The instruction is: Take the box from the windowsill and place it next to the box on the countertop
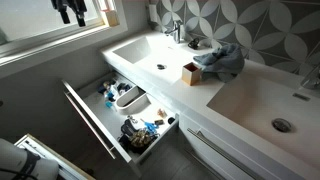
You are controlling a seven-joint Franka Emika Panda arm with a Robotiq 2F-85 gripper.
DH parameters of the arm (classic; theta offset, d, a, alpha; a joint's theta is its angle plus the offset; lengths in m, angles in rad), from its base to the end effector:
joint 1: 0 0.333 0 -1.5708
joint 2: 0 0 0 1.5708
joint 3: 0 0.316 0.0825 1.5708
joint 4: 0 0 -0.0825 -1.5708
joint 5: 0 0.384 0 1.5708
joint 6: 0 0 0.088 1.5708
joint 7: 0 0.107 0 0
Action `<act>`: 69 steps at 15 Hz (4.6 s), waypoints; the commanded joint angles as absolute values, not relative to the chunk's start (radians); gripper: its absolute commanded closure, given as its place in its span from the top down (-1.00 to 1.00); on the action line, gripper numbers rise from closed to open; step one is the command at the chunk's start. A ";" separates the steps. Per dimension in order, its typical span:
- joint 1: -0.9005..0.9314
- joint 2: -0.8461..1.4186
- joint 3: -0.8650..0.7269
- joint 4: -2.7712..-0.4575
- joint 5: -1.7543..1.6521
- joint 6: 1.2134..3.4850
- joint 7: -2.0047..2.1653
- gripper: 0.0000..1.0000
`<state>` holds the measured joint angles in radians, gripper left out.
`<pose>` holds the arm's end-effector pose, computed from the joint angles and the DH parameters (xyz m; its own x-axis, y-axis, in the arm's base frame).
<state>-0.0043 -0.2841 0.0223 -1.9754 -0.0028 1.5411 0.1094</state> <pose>0.4527 0.0090 0.5762 0.9846 -0.0934 -0.1478 -0.0906 -0.9956 0.0253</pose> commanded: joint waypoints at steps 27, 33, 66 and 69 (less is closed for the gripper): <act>0.140 0.225 0.145 -1.373 0.271 1.609 0.272 1.00; 0.143 0.220 0.139 -1.397 0.246 1.615 0.248 1.00; 0.251 0.907 0.044 -0.674 0.116 2.118 0.594 1.00; 0.256 0.940 0.040 -0.649 0.114 2.151 0.604 1.00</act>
<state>0.2365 0.8813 0.0573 -0.7292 0.1323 2.1258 0.5644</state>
